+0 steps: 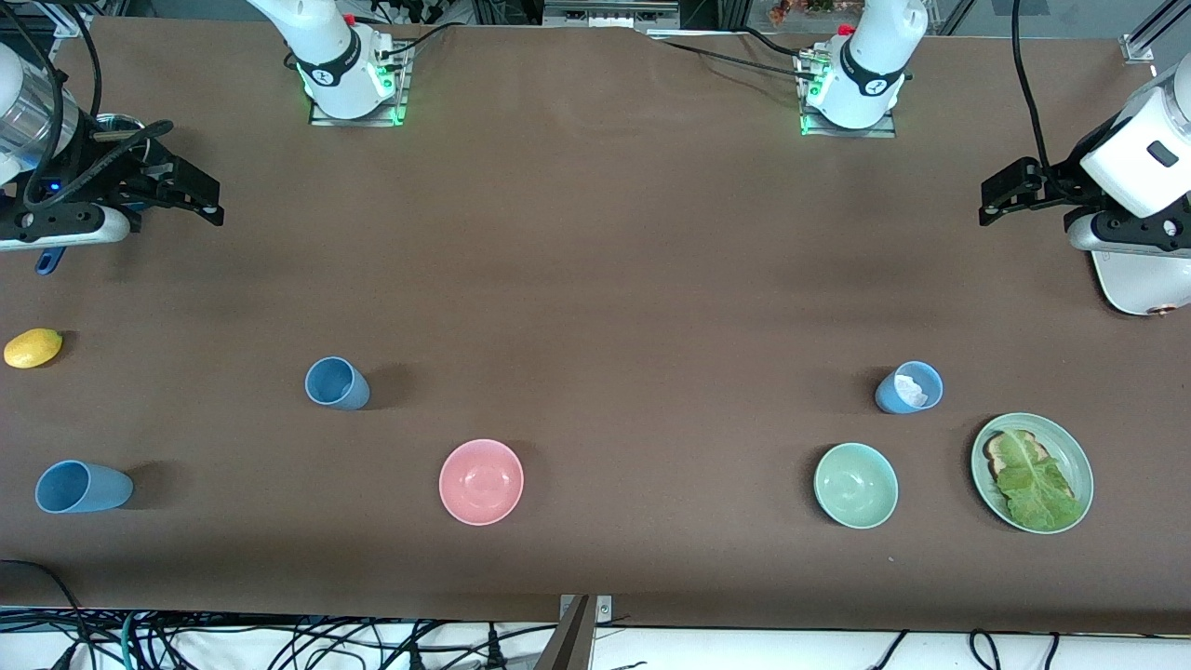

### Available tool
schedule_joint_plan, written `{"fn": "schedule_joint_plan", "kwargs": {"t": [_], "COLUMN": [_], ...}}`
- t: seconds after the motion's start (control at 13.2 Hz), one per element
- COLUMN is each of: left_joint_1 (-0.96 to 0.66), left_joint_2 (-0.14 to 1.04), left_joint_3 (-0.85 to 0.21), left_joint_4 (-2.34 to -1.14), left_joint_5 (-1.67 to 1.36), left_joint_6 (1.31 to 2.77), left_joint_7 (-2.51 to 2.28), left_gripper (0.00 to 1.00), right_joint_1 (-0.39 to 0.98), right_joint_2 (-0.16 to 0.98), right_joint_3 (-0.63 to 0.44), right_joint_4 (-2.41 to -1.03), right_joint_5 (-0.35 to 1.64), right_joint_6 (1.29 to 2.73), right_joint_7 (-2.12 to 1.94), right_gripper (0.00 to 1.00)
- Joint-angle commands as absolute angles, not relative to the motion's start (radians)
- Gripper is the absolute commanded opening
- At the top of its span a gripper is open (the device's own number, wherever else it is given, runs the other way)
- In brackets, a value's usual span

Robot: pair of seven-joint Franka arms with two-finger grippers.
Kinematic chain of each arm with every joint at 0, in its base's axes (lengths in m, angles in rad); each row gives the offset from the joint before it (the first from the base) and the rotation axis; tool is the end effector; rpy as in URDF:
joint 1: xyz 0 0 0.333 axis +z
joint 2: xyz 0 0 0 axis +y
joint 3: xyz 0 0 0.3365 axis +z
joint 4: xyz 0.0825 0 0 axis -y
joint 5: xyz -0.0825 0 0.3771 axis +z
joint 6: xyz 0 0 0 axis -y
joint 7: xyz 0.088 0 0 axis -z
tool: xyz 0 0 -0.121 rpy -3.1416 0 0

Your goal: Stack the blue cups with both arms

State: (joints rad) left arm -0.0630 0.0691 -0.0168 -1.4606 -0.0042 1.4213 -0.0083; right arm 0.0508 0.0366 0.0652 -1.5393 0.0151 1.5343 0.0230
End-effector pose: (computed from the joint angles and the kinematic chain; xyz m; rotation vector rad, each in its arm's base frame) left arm 0.5515 -0.0443 0.6311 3.1344 -0.1128 -0.1703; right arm 0.5513 0.0654 0.6223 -3.1229 -0.1457 0.0667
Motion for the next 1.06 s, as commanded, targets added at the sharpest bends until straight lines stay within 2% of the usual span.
{"fn": "schedule_joint_plan", "kwargs": {"t": [0.0,0.99], "left_joint_1": [-0.064,-0.063], "left_joint_2": [0.067,0.067], "left_joint_3": [-0.015,-0.015], "left_joint_4": [-1.457,-1.462], "left_joint_5": [0.006,0.006], "left_joint_6": [1.43,1.463], "left_joint_7": [0.008,0.008], "left_gripper": [1.0,1.0], "right_joint_1": [0.052,0.052], "right_joint_2": [0.031,0.037], "right_joint_3": [0.063,0.061], "right_joint_4": [-1.534,-1.542], "right_joint_5": [0.015,0.017], "right_joint_6": [1.526,1.532], "right_joint_7": [0.008,0.008], "right_gripper": [1.0,1.0]}}
